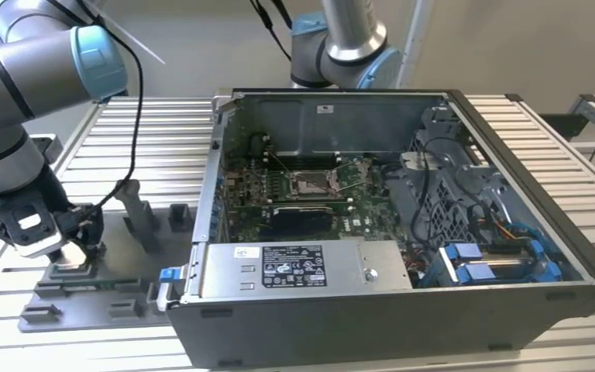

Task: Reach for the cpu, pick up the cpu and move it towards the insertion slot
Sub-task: 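Pick up the cpu and move it towards the insertion slot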

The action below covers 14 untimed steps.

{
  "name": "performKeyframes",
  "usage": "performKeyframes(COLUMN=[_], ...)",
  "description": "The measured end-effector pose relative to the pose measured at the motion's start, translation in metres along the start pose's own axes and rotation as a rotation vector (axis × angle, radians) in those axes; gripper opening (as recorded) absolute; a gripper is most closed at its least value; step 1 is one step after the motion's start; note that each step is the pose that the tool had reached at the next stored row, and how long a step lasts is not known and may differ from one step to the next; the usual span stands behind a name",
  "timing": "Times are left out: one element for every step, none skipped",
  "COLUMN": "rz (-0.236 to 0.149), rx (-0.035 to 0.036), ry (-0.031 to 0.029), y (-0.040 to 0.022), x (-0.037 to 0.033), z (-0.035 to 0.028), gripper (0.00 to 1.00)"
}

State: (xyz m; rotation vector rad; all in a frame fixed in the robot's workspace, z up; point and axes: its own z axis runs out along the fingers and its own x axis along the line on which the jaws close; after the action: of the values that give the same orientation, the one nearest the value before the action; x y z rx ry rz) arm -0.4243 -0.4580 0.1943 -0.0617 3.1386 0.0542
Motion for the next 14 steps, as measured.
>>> performKeyframes(rz=[0.000, 0.000, 0.000, 0.000, 0.000, 0.000, 0.000, 0.000, 0.000, 0.000, 0.000, 0.000, 0.000, 0.000], rx=[0.0000, -0.0001, 0.0000, 0.0000, 0.0001, 0.0000, -0.0001, 0.0000, 0.0000, 0.0000, 0.0001, 0.0001, 0.0003, 0.0007], ry=[0.0000, -0.0001, 0.0000, -0.0001, 0.0000, 0.0000, -0.0001, 0.0000, 0.0000, -0.0001, 0.0000, 0.0000, -0.0006, -0.0005], y=[0.0001, 0.0003, 0.0005, 0.0006, 0.0008, 0.0009, 0.0011, 0.0012, 0.0014, 0.0016, 0.0017, 0.0018, 0.0023, 0.0028], x=[0.0000, 0.0000, -0.0001, -0.0001, -0.0001, -0.0001, -0.0001, -0.0001, -0.0002, -0.0002, -0.0002, -0.0002, -0.0002, -0.0003], z=[-0.0043, -0.0086, -0.0136, -0.0178, -0.0226, -0.0271, -0.0314, -0.0361, -0.0406, -0.0451, -0.0500, -0.0544, -0.0588, -0.0617], gripper=[0.00, 0.00, 0.00, 0.00, 0.00, 0.00, 0.00, 0.00, 0.00, 0.00, 0.00, 0.00, 0.00, 0.00])
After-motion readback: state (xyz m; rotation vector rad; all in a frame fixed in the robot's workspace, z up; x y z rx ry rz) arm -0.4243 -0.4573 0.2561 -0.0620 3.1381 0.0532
